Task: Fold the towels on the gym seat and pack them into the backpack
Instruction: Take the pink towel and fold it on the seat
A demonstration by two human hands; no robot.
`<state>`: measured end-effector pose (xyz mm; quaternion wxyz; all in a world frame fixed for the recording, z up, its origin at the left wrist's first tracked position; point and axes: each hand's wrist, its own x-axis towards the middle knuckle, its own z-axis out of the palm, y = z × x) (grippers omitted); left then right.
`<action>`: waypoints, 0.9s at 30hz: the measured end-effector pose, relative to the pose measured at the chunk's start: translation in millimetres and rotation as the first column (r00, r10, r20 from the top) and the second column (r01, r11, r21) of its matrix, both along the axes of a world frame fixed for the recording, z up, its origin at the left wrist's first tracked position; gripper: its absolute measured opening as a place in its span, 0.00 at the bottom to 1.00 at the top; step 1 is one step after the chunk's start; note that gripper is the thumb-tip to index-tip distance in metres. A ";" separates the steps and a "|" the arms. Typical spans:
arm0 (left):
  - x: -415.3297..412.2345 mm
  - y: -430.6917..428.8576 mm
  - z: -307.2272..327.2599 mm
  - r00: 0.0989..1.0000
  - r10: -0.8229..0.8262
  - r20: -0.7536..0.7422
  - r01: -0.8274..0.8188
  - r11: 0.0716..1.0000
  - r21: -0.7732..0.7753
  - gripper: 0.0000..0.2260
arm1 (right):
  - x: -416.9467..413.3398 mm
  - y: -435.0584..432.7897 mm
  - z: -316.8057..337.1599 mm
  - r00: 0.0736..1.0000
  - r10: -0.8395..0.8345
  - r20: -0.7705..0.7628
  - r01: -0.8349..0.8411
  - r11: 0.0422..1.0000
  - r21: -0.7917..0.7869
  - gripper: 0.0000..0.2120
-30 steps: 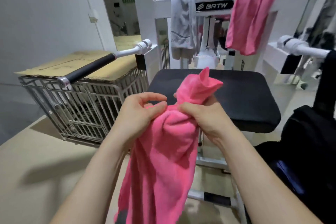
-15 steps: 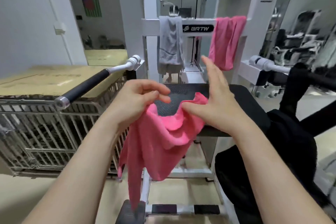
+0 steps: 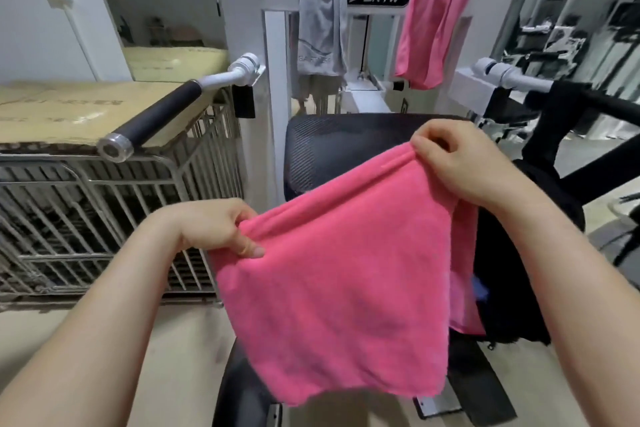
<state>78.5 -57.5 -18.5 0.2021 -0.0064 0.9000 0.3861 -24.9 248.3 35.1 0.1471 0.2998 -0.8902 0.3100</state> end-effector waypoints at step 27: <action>-292.0 6.7 9.5 0.603 0.269 -0.751 -0.699 0.631 -0.336 0.25 | -324.0 20.9 -38.9 0.889 -0.408 -0.207 0.458 0.799 0.391 0.28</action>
